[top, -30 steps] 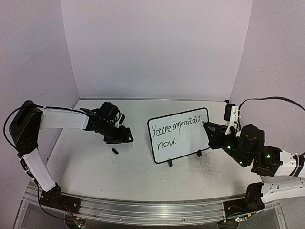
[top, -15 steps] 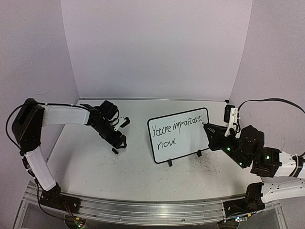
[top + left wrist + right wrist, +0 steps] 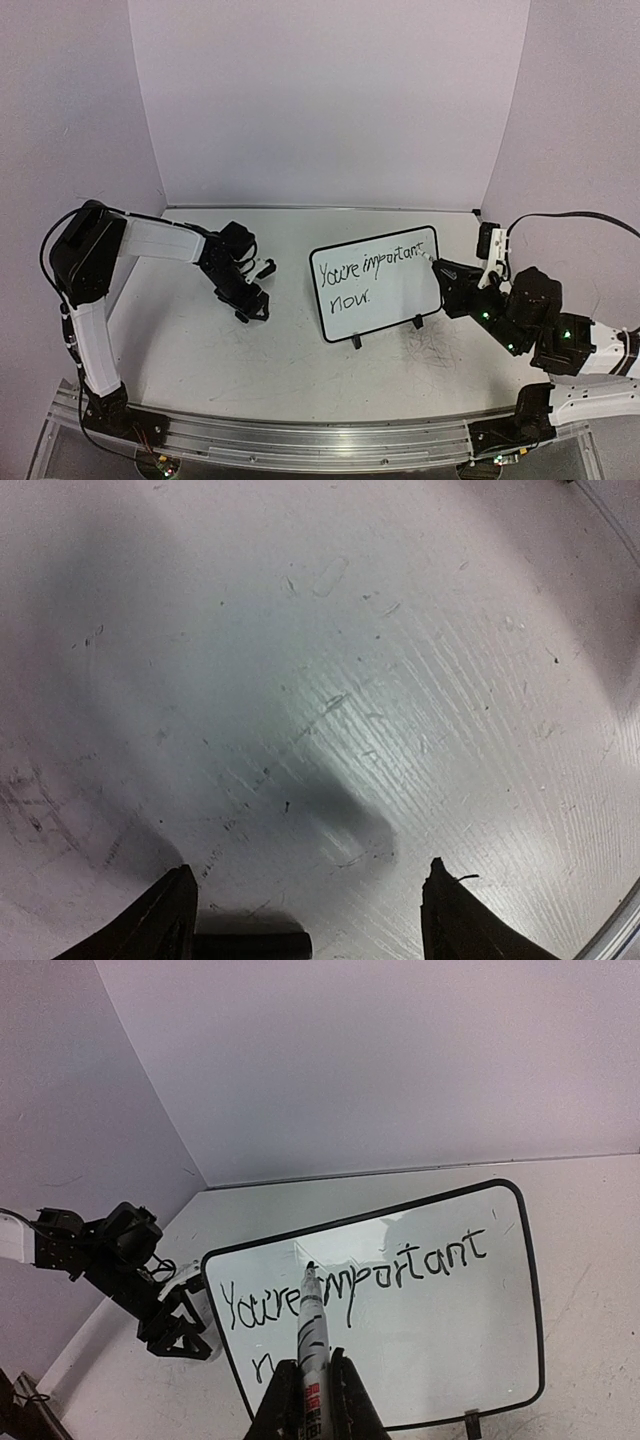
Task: Write a sentence on the whiteboard
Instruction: Pick up the pen cap from the center of the board, then insert the whiteboard marker without the cap into the center of the board.
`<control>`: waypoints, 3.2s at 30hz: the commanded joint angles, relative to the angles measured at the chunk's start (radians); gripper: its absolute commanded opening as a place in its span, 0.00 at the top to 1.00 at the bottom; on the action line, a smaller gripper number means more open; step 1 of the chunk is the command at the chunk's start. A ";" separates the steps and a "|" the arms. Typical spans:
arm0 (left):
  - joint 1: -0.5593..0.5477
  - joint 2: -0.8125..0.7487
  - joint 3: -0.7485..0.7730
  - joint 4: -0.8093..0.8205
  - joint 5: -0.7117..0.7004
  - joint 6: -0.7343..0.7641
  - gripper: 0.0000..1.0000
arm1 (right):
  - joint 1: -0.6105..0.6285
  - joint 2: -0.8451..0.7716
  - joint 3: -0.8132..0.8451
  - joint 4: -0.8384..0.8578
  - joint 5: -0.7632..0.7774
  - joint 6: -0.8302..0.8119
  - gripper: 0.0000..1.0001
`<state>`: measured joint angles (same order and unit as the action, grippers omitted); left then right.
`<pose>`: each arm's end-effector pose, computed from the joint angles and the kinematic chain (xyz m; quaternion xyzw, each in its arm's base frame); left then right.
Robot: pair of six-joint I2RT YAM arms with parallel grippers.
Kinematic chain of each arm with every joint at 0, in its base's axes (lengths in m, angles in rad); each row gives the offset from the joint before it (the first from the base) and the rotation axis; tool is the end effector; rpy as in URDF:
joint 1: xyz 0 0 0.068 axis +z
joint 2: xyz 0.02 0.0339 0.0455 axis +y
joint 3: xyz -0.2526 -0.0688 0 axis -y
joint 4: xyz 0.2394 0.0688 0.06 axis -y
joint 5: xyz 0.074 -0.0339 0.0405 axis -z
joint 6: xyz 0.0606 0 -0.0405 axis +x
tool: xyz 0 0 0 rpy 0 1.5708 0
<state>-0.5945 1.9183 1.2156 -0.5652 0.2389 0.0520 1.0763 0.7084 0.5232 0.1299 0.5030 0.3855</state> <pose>0.2961 -0.2175 0.1152 0.3288 0.9250 -0.1536 0.1128 0.1213 0.1634 0.2857 -0.0773 0.7199 0.3098 0.6163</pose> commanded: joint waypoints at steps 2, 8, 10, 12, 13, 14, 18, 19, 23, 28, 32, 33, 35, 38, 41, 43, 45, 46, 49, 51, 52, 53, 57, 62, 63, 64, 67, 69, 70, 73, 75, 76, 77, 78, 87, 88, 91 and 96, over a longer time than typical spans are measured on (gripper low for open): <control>0.004 -0.104 -0.111 -0.052 -0.032 -0.074 0.26 | -0.001 0.009 0.032 0.041 -0.012 -0.010 1.00; 0.002 -0.154 -0.178 -0.037 -0.052 -0.095 0.34 | -0.001 0.049 0.039 0.056 -0.022 -0.016 1.00; 0.001 -0.153 -0.183 -0.037 -0.057 -0.099 0.37 | -0.001 0.058 0.038 0.062 -0.027 -0.015 1.00; -0.003 -0.164 -0.190 -0.036 -0.067 -0.110 0.39 | -0.001 0.064 0.039 0.065 -0.028 -0.015 1.00; -0.007 -0.170 -0.195 -0.034 -0.077 -0.114 0.41 | -0.001 0.067 0.039 0.065 -0.028 -0.014 1.00; -0.010 -0.177 -0.200 -0.030 -0.094 -0.121 0.43 | -0.001 0.068 0.040 0.066 -0.029 -0.013 1.00; -0.028 -0.182 -0.208 -0.003 -0.141 -0.135 0.55 | -0.001 0.074 0.042 0.072 -0.031 -0.014 1.00; -0.035 -0.180 -0.208 0.000 -0.157 -0.140 0.57 | -0.001 0.078 0.044 0.073 -0.032 -0.016 1.00; -0.051 -0.168 -0.203 0.004 -0.210 -0.165 0.65 | -0.001 0.085 0.047 0.073 -0.034 -0.022 1.00; -0.098 -0.138 -0.187 0.005 -0.287 -0.157 0.73 | -0.001 0.094 0.053 0.073 -0.036 -0.021 1.00; -0.110 -0.120 -0.182 0.005 -0.327 -0.156 0.86 | -0.001 0.105 0.054 0.073 -0.040 -0.018 1.00; -0.112 -0.123 -0.182 0.005 -0.335 -0.156 0.91 | -0.001 0.107 0.053 0.073 -0.042 -0.017 1.00; -0.116 -0.136 -0.179 0.005 -0.350 -0.159 0.98 | -0.001 0.113 0.050 0.073 -0.046 -0.017 1.00; -0.122 -0.187 -0.181 0.004 -0.361 -0.165 1.00 | -0.001 0.127 0.050 0.071 -0.063 -0.047 1.00; -0.135 -0.281 -0.192 0.005 -0.354 -0.161 1.00 | -0.001 0.135 0.076 0.024 -0.086 -0.096 1.00; -0.152 -0.361 -0.204 0.007 -0.342 -0.141 1.00 | -0.001 0.131 0.095 -0.009 -0.108 -0.117 1.00; -0.166 -0.447 -0.217 0.017 -0.324 -0.108 1.00 | -0.001 0.122 0.110 -0.038 -0.136 -0.134 1.00; -0.175 -0.486 -0.222 0.022 -0.308 -0.085 1.00 | -0.001 0.118 0.119 -0.052 -0.148 -0.137 1.00; -0.207 -0.619 -0.238 0.059 -0.287 -0.017 1.00 | -0.001 0.093 0.156 -0.101 -0.184 -0.125 1.00; -0.227 -0.695 -0.246 0.099 -0.266 0.033 1.00 | -0.001 0.071 0.191 -0.127 -0.203 -0.105 1.00; -0.239 -0.730 -0.245 0.125 -0.252 0.055 1.00 | -0.001 0.060 0.208 -0.150 -0.208 -0.093 1.00; -0.254 -0.760 -0.242 0.149 -0.237 0.083 1.00 | -0.001 0.050 0.224 -0.170 -0.212 -0.078 1.00; -0.354 -0.805 -0.225 0.226 -0.213 0.214 1.00 | 0.000 0.029 0.276 -0.221 -0.220 -0.032 1.00; -0.495 -0.755 -0.202 0.255 -0.297 0.343 1.00 | -0.001 0.069 0.334 -0.283 -0.284 -0.005 1.00; -0.511 -0.743 -0.207 0.261 -0.310 0.356 1.00 | -0.001 0.083 0.349 -0.292 -0.310 -0.004 1.00; -0.526 -0.738 -0.217 0.267 -0.312 0.368 1.00 | -0.001 0.099 0.361 -0.305 -0.337 -0.004 1.00; -0.539 -0.744 -0.268 0.309 -0.308 0.391 1.00 | -0.001 0.166 0.397 -0.328 -0.450 -0.021 1.00; -0.544 -0.753 -0.314 0.331 -0.312 0.412 1.00 | -0.001 0.219 0.414 -0.341 -0.526 -0.033 1.00; -0.546 -0.754 -0.330 0.338 -0.317 0.421 1.00 | -0.001 0.255 0.424 -0.344 -0.573 -0.039 1.00; -0.550 -0.746 -0.362 0.347 -0.326 0.435 1.00 | 0.002 0.339 0.463 -0.351 -0.654 -0.046 1.00; -0.555 -0.738 -0.374 0.347 -0.319 0.438 1.00 | 0.004 0.388 0.483 -0.351 -0.685 -0.048 1.00; -0.557 -0.735 -0.378 0.348 -0.317 0.437 1.00 | 0.005 0.405 0.494 -0.351 -0.697 -0.050 1.00; -0.561 -0.733 -0.382 0.349 -0.316 0.436 1.00 | 0.005 0.426 0.505 -0.351 -0.709 -0.053 1.00; -0.563 -0.732 -0.386 0.349 -0.316 0.436 1.00 | 0.006 0.445 0.515 -0.351 -0.722 -0.055 1.00; -0.578 -0.723 -0.396 0.348 -0.333 0.438 1.00 | 0.017 0.572 0.573 -0.349 -0.767 -0.065 1.00; -0.578 -0.721 -0.395 0.349 -0.333 0.438 1.00 | 0.018 0.580 0.576 -0.347 -0.767 -0.065 1.00; -0.580 -0.720 -0.395 0.349 -0.333 0.438 1.00 | 0.023 0.605 0.583 -0.341 -0.776 -0.066 1.00; -0.583 -0.722 -0.397 0.349 -0.334 0.437 1.00 | 0.032 0.629 0.580 -0.323 -0.785 -0.066 1.00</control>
<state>-1.1711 1.1984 0.8215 -0.2558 -0.0828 0.4759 1.0972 1.3232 1.0611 -0.2321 -0.2632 0.3323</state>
